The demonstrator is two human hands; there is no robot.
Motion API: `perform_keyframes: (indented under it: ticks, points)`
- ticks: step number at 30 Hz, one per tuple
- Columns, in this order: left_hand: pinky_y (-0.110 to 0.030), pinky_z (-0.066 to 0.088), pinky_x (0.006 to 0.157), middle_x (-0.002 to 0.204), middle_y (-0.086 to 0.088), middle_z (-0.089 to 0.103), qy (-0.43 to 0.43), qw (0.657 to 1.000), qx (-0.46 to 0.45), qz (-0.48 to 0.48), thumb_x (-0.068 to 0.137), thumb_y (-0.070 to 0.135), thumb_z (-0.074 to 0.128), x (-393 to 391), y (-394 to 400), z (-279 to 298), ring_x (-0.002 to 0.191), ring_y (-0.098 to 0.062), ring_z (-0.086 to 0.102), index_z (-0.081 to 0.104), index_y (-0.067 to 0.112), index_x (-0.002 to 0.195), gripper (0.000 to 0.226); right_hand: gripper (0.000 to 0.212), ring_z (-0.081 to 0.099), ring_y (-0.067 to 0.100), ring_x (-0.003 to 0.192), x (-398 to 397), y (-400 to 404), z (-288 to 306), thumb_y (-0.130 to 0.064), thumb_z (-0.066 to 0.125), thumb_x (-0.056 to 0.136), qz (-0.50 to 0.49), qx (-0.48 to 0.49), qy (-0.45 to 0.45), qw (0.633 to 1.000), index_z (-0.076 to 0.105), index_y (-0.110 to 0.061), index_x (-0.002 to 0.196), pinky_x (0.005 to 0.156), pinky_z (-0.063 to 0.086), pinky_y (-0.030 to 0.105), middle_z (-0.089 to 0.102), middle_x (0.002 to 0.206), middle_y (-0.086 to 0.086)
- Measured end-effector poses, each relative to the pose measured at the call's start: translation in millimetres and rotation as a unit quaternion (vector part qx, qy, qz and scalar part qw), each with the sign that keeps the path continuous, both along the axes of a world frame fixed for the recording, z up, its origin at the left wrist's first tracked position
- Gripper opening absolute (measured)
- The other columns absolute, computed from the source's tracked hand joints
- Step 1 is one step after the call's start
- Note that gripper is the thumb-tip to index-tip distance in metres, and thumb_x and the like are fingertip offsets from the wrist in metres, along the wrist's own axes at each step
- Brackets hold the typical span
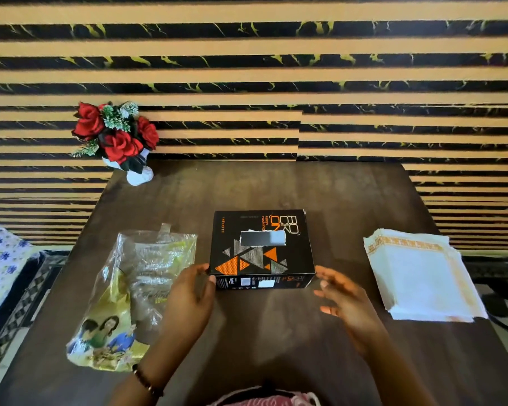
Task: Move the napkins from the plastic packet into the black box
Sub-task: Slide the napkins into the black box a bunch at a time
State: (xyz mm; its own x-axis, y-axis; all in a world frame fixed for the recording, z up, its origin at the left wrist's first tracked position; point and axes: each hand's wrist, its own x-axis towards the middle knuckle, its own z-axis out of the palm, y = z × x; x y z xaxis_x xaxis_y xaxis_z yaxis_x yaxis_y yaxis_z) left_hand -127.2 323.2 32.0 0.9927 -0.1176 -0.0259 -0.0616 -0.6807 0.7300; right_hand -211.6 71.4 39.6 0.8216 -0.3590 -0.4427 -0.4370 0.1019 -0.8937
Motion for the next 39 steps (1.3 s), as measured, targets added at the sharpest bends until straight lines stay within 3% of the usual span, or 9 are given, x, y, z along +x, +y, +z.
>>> perform_keyframes:
  ticks: [5, 7, 9, 12, 16, 22, 30, 36, 39]
  points:
    - [-0.039, 0.041, 0.098, 0.128, -0.009, 0.048, -0.112, 0.989, 0.057, -0.072, 0.089, 0.032, 0.048, 14, -29, 12, 0.116, -0.027, 0.048, 0.045, 0.012, 0.127, 0.043, 0.024, 0.060, 0.016, 0.098, -2, -6, 8, -0.012, 0.048, 0.094, 0.023, -0.033, -0.003, 0.999, 0.063, -0.021, 0.112, 0.076, 0.048, 0.026, 0.063, 0.108, -0.002]
    - [-0.046, 0.026, 0.113, 0.143, -0.008, 0.038, -0.134, 0.975, 0.105, -0.144, 0.089, 0.040, 0.041, 26, -51, 15, 0.135, -0.026, 0.032, 0.036, 0.015, 0.136, 0.054, 0.023, 0.060, 0.014, 0.096, 2, -8, 12, -0.013, 0.048, 0.094, 0.035, -0.048, -0.002, 0.998, 0.064, -0.023, 0.107, 0.078, 0.048, 0.028, 0.064, 0.104, -0.003]
    - [-0.046, 0.007, 0.117, 0.154, -0.003, 0.021, -0.143, 0.951, 0.179, -0.206, 0.091, 0.043, 0.039, 40, -76, 16, 0.144, -0.021, 0.011, 0.023, 0.017, 0.144, 0.061, 0.021, 0.059, 0.014, 0.095, 6, -9, 16, -0.014, 0.049, 0.094, 0.046, -0.060, 0.004, 0.997, 0.065, -0.024, 0.104, 0.080, 0.047, 0.030, 0.064, 0.101, -0.005]
    - [-0.047, -0.003, 0.116, 0.158, 0.000, 0.007, -0.122, 0.929, 0.244, -0.249, 0.091, 0.049, 0.038, 52, -103, 9, 0.145, -0.018, -0.001, 0.012, 0.018, 0.147, 0.069, 0.018, 0.058, 0.014, 0.093, 18, -10, 20, -0.015, 0.050, 0.094, 0.052, -0.089, 0.004, 0.995, 0.065, -0.021, 0.102, 0.074, 0.044, 0.025, 0.065, 0.098, -0.002]
    - [-0.046, -0.011, 0.113, 0.159, 0.001, 0.002, -0.115, 0.917, 0.296, -0.239, 0.080, 0.062, 0.003, 46, -112, -7, 0.145, -0.017, -0.003, 0.006, 0.020, 0.148, 0.080, 0.017, 0.060, 0.013, 0.095, 41, -15, 27, -0.016, 0.052, 0.092, 0.061, -0.131, -0.008, 0.989, 0.066, -0.020, 0.102, 0.071, 0.044, 0.020, 0.068, 0.101, -0.001]
    - [-0.045, -0.013, 0.114, 0.158, 0.005, -0.005, -0.114, 0.917, 0.291, -0.249, 0.090, 0.060, 0.014, 28, -94, -10, 0.144, -0.015, -0.010, -0.001, 0.025, 0.147, 0.069, 0.028, 0.056, 0.015, 0.113, 73, -21, 28, -0.021, 0.055, 0.090, 0.083, -0.211, -0.009, 0.974, 0.060, -0.022, 0.117, 0.102, 0.042, 0.035, 0.063, 0.119, -0.003]
    - [-0.046, -0.011, 0.116, 0.158, 0.005, -0.004, -0.120, 0.922, 0.280, -0.241, 0.085, 0.062, 0.009, 20, -86, -12, 0.144, -0.014, -0.009, 0.000, 0.025, 0.147, 0.072, 0.039, 0.048, 0.016, 0.125, 91, -17, 25, -0.019, 0.051, 0.093, 0.158, -0.250, 0.024, 0.955, 0.049, -0.022, 0.132, 0.095, 0.034, 0.025, 0.052, 0.138, -0.002]
    - [-0.045, -0.012, 0.116, 0.158, 0.005, -0.003, -0.119, 0.921, 0.278, -0.244, 0.086, 0.062, 0.011, 18, -86, -11, 0.144, -0.013, -0.009, 0.002, 0.026, 0.147, 0.071, 0.031, 0.053, 0.013, 0.115, 90, -30, 24, -0.019, 0.051, 0.093, 0.180, -0.286, 0.019, 0.941, 0.054, -0.021, 0.123, 0.089, 0.035, 0.024, 0.060, 0.126, -0.002]
    - [-0.045, -0.011, 0.116, 0.158, 0.006, -0.001, -0.120, 0.920, 0.275, -0.253, 0.086, 0.062, 0.011, 17, -86, -10, 0.144, -0.013, -0.009, 0.003, 0.026, 0.147, 0.072, 0.029, 0.053, 0.009, 0.103, 90, -37, 26, -0.021, 0.051, 0.093, 0.193, -0.297, 0.015, 0.935, 0.057, -0.019, 0.121, 0.077, 0.037, 0.019, 0.061, 0.113, -0.003]
